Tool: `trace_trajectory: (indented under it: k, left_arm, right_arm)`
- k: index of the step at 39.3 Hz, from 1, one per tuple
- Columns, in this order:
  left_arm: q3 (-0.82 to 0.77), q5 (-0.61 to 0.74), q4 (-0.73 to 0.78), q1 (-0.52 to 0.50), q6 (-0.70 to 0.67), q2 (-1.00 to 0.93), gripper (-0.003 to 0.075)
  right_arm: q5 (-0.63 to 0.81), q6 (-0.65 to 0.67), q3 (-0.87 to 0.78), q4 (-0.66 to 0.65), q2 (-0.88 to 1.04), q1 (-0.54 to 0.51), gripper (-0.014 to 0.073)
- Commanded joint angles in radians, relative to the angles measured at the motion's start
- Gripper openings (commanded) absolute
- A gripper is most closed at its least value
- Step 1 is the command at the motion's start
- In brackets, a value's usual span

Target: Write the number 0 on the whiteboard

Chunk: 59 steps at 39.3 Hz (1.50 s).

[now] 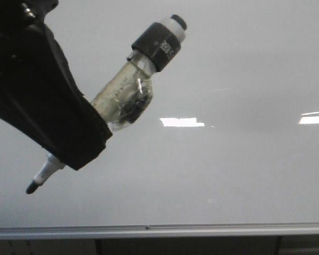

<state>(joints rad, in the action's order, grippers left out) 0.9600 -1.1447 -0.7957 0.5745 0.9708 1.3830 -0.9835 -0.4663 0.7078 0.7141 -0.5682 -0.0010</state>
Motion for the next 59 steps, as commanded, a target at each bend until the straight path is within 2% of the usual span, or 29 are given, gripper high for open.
trace_trajectory:
  k: [1,6,11,22,30,37,43,46,48,56,59]
  left_arm:
    - [0.031,-0.020,-0.061,0.006,0.019,-0.032,-0.0019]
    - [0.031,-0.030,-0.061,0.006,0.021,-0.032,-0.0019]
    - [0.031,-0.030,-0.061,0.006,0.021,-0.032,-0.0019]
    - [0.031,-0.030,-0.061,0.006,0.021,-0.032,-0.0019]
    - [0.031,-0.030,-0.061,0.006,0.021,-0.032,-0.0019]
    - [0.031,-0.030,-0.062,0.006,0.021,-0.032,-0.0019]
    - [0.031,-0.030,-0.064,0.006,0.021,-0.032,-0.0019]
    - [0.031,-0.030,-0.064,0.006,0.021,-0.032,-0.0019]
    - [0.031,-0.030,-0.064,0.006,0.021,-0.032,-0.0019]
    - [0.031,-0.030,-0.064,0.006,0.021,-0.032,-0.0019]
    - [0.031,-0.030,-0.064,0.006,0.021,-0.032,-0.0019]
  right_arm:
    - [-0.081,-0.144,0.078,0.210,-0.143,0.002,0.0489]
    - [-0.226,-0.271,0.139,0.366,-0.312,0.002,0.0489]
    - [-0.309,-0.329,0.192,0.446,-0.461,0.017,0.0489]
    - [-0.278,-0.335,0.293,0.446,-0.661,0.226,0.0489]
    - [-0.230,-0.336,0.302,0.446,-0.741,0.357,0.0489]
    - [-0.159,-0.338,0.302,0.446,-0.783,0.423,0.0489]
    - [-0.132,-0.338,0.302,0.447,-0.805,0.432,0.0483]
    - [-0.126,-0.338,0.302,0.447,-0.809,0.432,0.0442]
    - [-0.123,-0.338,0.302,0.447,-0.809,0.432,0.0384]
    - [-0.139,-0.338,0.302,0.448,-0.809,0.432,0.0048]
    - [-0.152,-0.338,0.302,0.448,-0.809,0.432,-0.0048]
